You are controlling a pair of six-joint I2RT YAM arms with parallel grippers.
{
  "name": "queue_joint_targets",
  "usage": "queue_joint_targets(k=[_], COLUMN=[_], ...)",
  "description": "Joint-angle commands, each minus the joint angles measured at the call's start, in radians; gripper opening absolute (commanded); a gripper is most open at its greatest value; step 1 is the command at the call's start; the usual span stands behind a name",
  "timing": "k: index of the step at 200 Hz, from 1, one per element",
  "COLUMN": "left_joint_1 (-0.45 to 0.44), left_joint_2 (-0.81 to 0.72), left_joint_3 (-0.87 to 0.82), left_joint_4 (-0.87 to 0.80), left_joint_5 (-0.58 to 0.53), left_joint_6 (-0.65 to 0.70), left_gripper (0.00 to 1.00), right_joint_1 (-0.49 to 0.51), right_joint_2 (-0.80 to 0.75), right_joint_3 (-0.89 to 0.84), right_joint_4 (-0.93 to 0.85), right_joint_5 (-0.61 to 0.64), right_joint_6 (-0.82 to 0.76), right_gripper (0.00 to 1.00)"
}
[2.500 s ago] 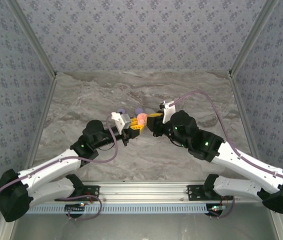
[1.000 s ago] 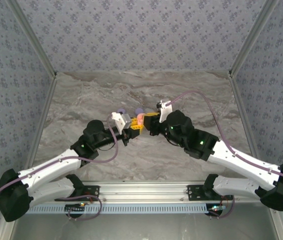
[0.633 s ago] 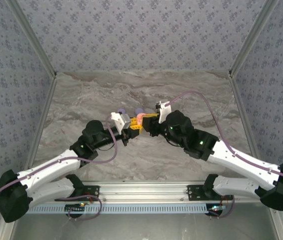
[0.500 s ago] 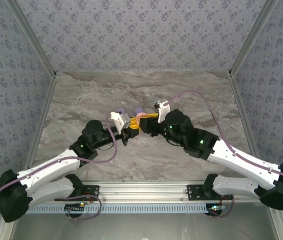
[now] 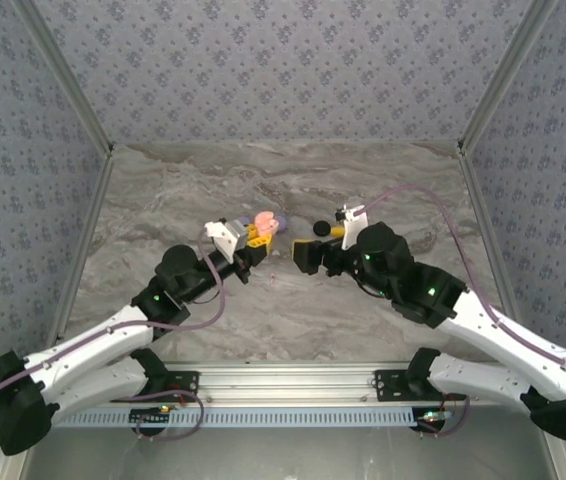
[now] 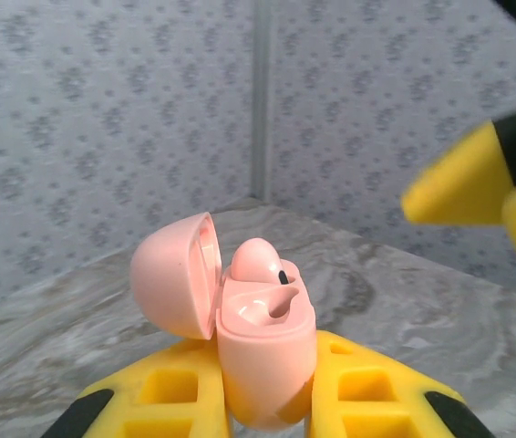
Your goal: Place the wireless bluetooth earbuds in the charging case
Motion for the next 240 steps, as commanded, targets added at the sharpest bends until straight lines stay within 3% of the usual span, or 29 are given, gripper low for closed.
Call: queue_joint_targets(k=[1, 20, 49, 66, 79, 115, 149, 240], left_joint_1=[-0.006, -0.002, 0.009, 0.018, 0.023, 0.037, 0.041, 0.049], left_joint_2=[-0.057, -0.094, -0.152, -0.178, -0.19, -0.22, -0.229, -0.245], left_joint_3=[-0.008, -0.009, -0.02, -0.027, -0.032, -0.05, -0.055, -0.073], left_joint_4=[-0.054, -0.102, -0.14, -0.154, -0.16, -0.15, -0.149, -0.138], left_joint_5=[-0.211, -0.298, -0.345, -0.354, -0.354, -0.337, -0.323, -0.307], left_joint_6=[-0.013, -0.022, -0.034, -0.037, -0.039, -0.046, -0.05, -0.067], left_gripper=[0.0, 0.0, 0.0, 0.0, 0.0, 0.0, 0.0, 0.0], right_joint_1=[-0.035, -0.061, -0.059, -0.049, -0.036, -0.018, -0.005, 0.002], right_joint_2=[0.06, 0.161, 0.354, 0.469, 0.547, 0.739, 0.904, 1.085], right_joint_3=[-0.048, -0.053, -0.023, 0.026, 0.062, 0.156, 0.309, 0.458], right_joint_4=[-0.104, -0.134, -0.139, -0.133, -0.12, -0.062, -0.121, -0.208], right_joint_5=[0.011, 0.01, 0.004, -0.019, -0.015, -0.03, -0.04, -0.078], right_joint_6=[0.043, 0.063, 0.07, 0.073, 0.086, 0.099, 0.1, 0.105], right_gripper=[1.0, 1.0, 1.0, 0.92, 0.81, 0.71, 0.63, 0.43])
